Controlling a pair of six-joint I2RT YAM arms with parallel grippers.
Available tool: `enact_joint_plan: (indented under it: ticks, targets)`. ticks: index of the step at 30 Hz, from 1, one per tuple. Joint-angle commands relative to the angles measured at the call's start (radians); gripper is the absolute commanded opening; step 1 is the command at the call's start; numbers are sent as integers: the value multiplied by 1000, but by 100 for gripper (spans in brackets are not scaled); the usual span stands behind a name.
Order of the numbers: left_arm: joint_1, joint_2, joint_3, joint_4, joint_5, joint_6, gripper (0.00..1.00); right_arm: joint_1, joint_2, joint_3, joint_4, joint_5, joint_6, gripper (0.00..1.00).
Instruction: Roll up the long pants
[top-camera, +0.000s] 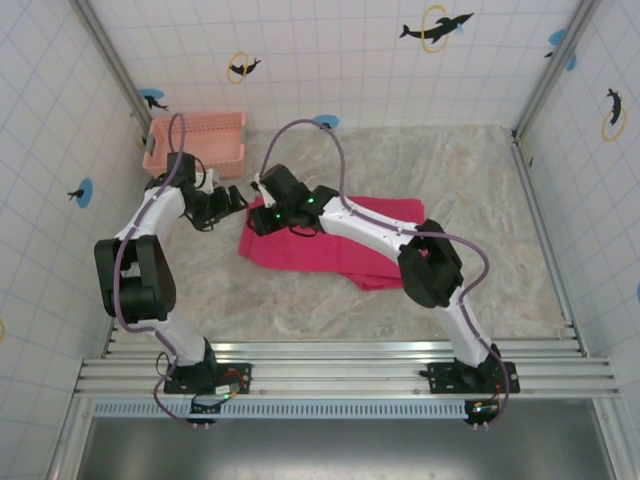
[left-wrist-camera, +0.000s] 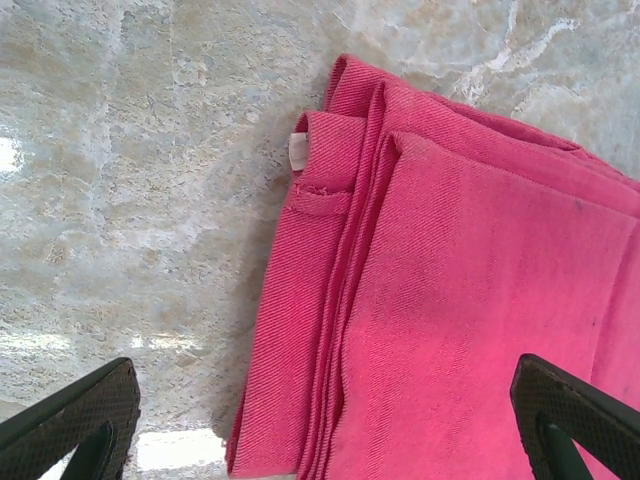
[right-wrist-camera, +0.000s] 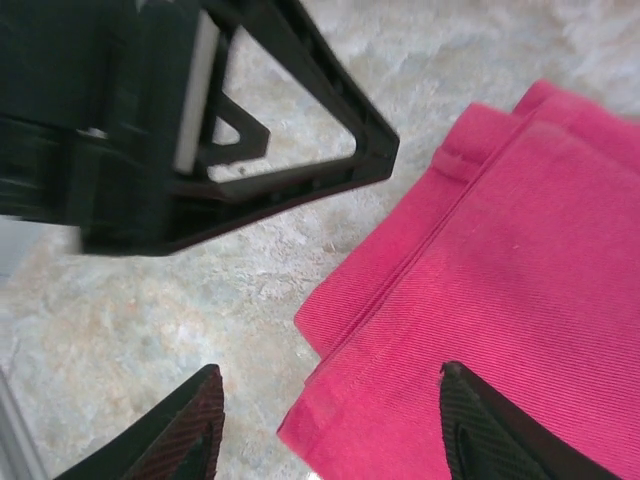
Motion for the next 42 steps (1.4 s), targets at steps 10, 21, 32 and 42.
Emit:
enact_joint_plan:
  ticks: [10,21,32,42]
  targets:
    - [-241,-57,-98,85,-103,-2,97,-468,-605,-511,-322,120,-260,64]
    - [-385,130,-75,73,-137,-56,98,-739,-585,-881,-103,-23,-246,66]
    - [-429,308,-16,79,-137,-107,97,-770,-220,-668,-109,-191,-283,39]
    - [-453,535,282,25,-183,-168,98,-764,-393,-861,-130,-210,-263,15]
